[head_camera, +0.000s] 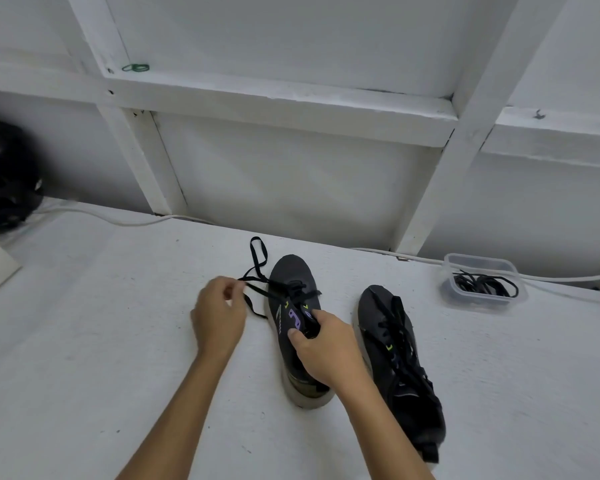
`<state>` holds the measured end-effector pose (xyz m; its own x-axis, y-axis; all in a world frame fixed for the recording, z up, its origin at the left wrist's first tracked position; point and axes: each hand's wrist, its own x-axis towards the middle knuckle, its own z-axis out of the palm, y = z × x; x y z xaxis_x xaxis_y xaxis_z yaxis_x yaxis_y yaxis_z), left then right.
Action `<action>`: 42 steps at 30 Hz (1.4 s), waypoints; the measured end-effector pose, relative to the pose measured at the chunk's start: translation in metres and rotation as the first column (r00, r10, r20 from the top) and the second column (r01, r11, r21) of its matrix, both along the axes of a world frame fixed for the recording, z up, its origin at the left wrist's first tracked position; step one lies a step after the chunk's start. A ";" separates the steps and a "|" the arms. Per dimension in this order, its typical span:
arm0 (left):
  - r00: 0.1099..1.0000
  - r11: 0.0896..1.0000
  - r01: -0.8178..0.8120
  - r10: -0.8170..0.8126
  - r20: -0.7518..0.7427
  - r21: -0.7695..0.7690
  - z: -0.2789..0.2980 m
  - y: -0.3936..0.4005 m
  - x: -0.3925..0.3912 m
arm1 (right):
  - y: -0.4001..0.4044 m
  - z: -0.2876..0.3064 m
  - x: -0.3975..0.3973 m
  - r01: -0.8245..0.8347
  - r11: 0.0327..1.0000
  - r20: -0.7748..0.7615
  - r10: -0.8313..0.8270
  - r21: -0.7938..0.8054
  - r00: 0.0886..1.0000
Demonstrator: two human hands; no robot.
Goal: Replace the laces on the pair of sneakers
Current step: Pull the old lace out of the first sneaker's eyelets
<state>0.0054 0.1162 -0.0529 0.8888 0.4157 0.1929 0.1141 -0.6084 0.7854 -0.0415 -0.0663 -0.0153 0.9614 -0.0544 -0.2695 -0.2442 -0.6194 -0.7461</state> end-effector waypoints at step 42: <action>0.857 0.864 0.503 -0.503 -0.113 -0.026 0.001 -0.018 -0.003 | -0.002 0.001 0.003 0.011 1.000 -0.022 -0.011 0.021 1.000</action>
<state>0.0027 0.0977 -0.0521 0.9923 -0.0945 0.0801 -0.1213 -0.6105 0.7827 -0.0390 -0.0679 -0.0138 0.9547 -0.0588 -0.2917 -0.2671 -0.6009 -0.7534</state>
